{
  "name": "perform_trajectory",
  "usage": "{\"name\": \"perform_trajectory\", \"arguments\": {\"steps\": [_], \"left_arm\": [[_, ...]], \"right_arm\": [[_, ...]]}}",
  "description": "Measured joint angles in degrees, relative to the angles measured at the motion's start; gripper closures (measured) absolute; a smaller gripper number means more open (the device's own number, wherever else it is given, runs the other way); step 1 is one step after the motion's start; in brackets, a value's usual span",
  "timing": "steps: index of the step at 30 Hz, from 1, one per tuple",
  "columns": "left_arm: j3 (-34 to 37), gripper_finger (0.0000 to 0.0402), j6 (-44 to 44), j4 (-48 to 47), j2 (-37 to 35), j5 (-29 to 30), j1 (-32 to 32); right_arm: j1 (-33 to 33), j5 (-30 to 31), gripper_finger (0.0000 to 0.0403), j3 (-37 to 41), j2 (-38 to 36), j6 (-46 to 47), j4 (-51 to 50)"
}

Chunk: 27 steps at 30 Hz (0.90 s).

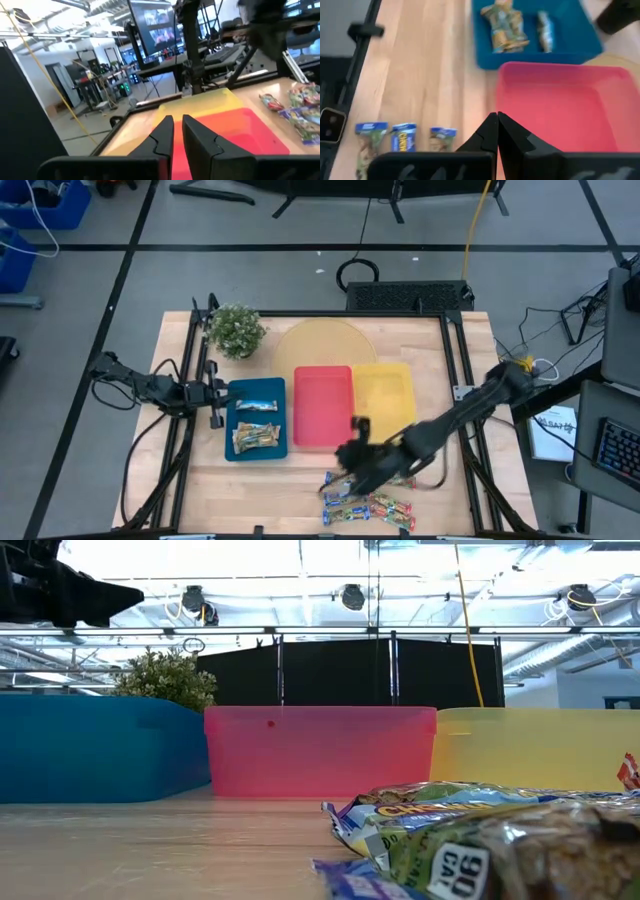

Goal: Pick and place Granola Bars by type
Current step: Put the red granola bar into the red bin

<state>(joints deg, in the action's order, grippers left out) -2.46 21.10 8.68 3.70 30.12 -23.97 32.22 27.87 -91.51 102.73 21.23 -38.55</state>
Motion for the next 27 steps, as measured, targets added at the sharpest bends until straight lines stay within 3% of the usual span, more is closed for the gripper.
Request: {"name": "perform_trajectory", "arguments": {"steps": [4,9,13,21,27], "left_arm": [[0.00,0.0358,-0.41,-1.78,0.02,-0.03,0.00],[0.00,0.0371,3.93,-2.63,0.02,-0.07,0.00],[0.00,0.0381,7.93,-1.21,0.02,-0.89,0.00],[0.00,0.0398,11.37,1.53,0.02,-4.62,0.00],[0.00,0.0376,10.20,1.46,0.02,-4.60,0.00]], "right_arm": [[0.31,-6.33,0.0403,-9.91,9.93,0.44,-7.57],[-0.66,-10.81,0.0388,-11.47,16.98,3.00,-8.51],[-1.43,-15.99,0.0334,-10.12,19.09,5.04,-10.95],[-1.47,-16.09,0.0181,-9.35,17.00,8.32,-12.47],[1.41,-16.05,0.0131,-9.35,14.92,15.90,-18.99]]}}
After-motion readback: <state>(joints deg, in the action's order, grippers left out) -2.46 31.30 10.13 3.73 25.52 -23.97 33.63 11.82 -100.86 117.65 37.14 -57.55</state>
